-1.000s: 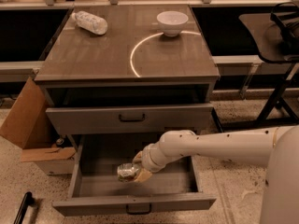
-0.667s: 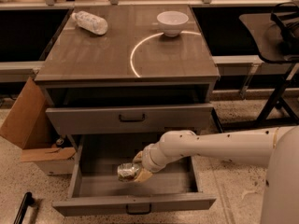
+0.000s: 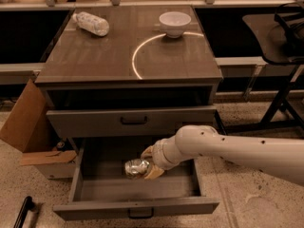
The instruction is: Pick 7up can from middle drawer and place on counter
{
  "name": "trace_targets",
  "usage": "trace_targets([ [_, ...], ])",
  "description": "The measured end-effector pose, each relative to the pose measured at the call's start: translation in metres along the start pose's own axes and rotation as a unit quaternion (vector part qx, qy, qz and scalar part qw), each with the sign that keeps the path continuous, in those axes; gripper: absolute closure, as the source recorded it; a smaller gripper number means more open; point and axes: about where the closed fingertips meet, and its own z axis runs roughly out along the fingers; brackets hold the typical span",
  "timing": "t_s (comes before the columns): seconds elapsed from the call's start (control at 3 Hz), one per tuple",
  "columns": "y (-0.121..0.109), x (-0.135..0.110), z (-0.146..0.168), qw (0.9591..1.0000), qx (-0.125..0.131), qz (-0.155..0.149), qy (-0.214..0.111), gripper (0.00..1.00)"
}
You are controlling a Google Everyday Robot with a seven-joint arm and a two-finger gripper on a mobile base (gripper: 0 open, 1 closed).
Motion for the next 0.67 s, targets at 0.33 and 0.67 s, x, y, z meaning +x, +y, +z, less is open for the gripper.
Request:
trace_targets([
  [0.33,-0.0073,-0.0058,-0.0439,0.9994,0.02,-0.03,0.0,1.0],
  [0.67,-0.0073,-0.0058,-0.044,0.9994,0.02,-0.03,0.0,1.0],
])
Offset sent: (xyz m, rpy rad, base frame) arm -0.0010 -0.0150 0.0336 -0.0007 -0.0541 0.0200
